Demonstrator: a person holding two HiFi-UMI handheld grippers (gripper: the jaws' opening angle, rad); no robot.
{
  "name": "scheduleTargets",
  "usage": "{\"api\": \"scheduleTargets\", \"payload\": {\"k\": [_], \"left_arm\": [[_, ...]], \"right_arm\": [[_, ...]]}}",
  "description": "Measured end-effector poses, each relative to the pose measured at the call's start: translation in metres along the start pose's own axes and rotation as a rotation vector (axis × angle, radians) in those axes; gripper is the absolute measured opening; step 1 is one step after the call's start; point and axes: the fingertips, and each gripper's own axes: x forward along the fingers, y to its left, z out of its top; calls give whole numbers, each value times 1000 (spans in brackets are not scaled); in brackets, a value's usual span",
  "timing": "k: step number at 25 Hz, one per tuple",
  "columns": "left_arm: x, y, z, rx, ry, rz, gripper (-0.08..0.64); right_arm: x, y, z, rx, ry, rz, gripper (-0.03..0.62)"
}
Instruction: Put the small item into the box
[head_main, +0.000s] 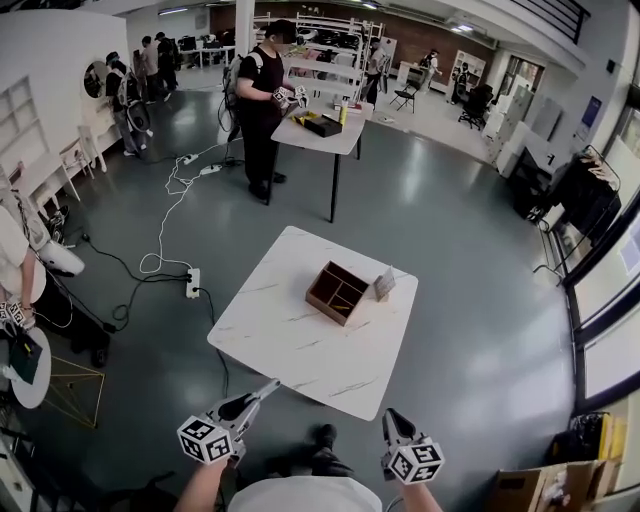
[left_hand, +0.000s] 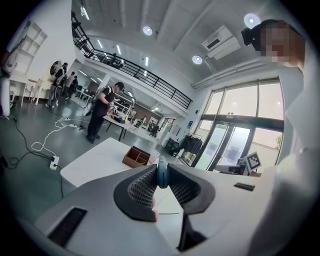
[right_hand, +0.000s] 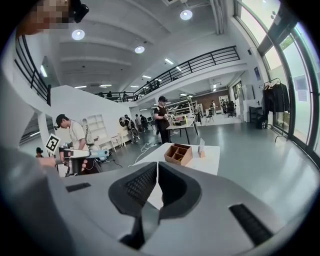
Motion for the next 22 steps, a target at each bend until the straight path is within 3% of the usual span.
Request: {"api": "scheduleTargets", "payload": {"k": [12, 22], "left_arm": [[72, 9, 25, -26, -18, 74, 77], [127, 8, 38, 1, 12, 125, 77]], "right_arm": [[78, -53, 45, -32, 27, 97, 28], [119, -96, 66, -23, 54, 154, 28]]}}
